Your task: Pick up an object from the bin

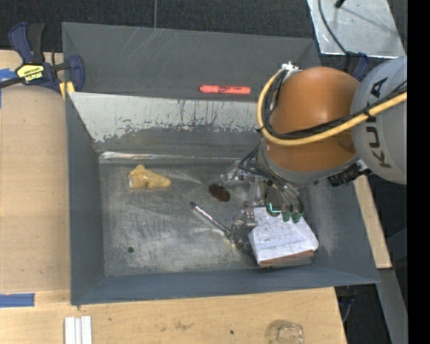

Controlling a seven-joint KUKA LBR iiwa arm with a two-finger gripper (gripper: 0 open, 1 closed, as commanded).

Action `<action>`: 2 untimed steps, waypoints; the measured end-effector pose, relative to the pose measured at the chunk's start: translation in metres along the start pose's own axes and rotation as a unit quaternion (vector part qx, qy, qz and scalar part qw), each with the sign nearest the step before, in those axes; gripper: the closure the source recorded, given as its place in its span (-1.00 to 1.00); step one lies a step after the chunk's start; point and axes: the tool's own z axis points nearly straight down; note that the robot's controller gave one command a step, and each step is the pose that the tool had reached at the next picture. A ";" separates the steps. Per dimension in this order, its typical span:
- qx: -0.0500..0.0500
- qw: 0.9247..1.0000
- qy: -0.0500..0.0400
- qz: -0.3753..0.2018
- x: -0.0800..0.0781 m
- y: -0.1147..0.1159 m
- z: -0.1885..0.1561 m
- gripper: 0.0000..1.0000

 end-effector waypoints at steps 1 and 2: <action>0.000 1.000 -0.004 0.001 -0.002 0.000 -0.004 -1.00; -0.002 0.998 -0.009 0.065 -0.026 -0.030 0.134 1.00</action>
Offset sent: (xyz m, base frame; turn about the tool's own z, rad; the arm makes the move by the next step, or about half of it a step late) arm 0.0200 -0.0306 -0.1410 0.1314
